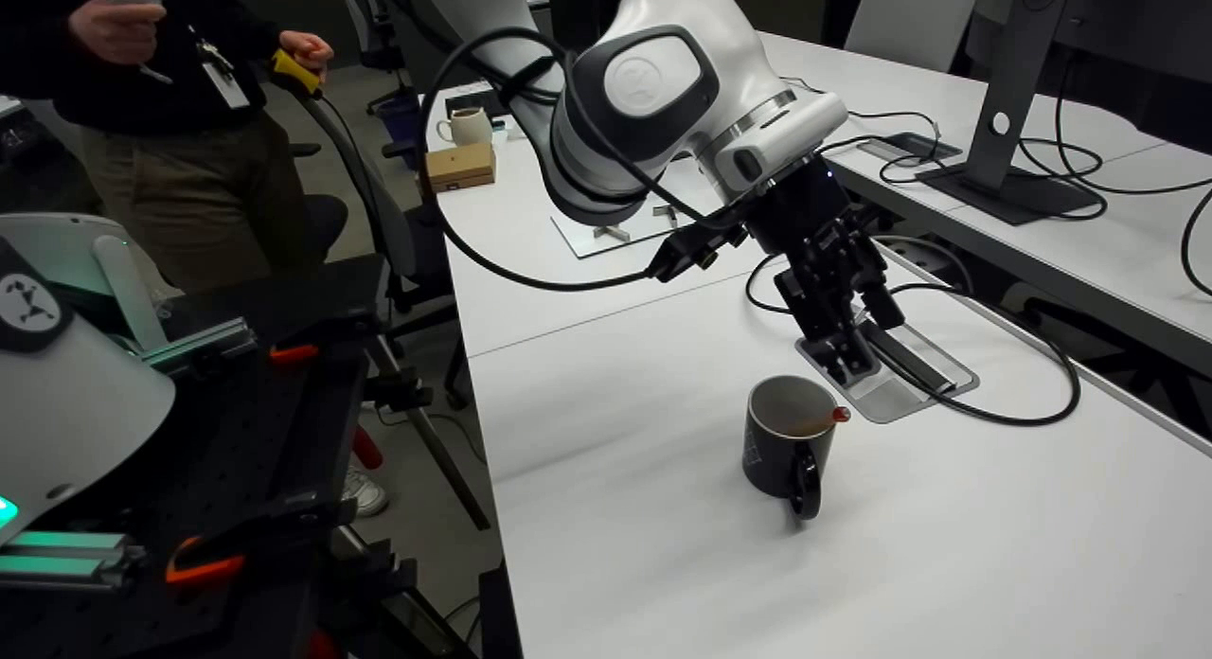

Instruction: Put the marker into the black cup.

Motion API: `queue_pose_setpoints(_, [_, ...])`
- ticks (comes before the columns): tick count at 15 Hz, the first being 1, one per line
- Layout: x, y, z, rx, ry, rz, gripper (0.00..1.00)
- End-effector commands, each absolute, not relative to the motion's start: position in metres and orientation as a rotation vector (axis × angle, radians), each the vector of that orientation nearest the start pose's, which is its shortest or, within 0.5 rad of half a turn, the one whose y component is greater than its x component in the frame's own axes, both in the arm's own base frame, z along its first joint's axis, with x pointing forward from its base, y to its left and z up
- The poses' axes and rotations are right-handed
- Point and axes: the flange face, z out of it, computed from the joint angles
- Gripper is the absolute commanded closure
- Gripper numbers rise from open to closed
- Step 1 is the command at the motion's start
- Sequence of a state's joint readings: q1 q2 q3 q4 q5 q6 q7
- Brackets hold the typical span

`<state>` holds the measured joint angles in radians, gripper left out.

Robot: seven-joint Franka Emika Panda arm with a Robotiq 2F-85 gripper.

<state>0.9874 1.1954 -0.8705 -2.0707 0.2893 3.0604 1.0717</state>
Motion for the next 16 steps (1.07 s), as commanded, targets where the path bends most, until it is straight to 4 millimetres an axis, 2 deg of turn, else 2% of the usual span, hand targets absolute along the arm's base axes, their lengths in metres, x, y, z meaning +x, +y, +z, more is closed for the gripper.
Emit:
queue_pose_setpoints(1, [0.582,0.033,0.076,-3.192,1.060,-1.135,0.00])
queue_pose_setpoints(4, [0.582,0.051,0.078,-3.220,0.773,-1.117,0.00])
queue_pose_setpoints(7, [0.579,0.060,0.075,-3.287,0.495,-1.070,0.00])
queue_pose_setpoints(13, [0.571,0.065,0.075,-3.409,-0.063,-0.943,0.00])
queue_pose_setpoints(16, [0.565,0.066,0.079,-3.417,-0.347,-0.934,0.00])
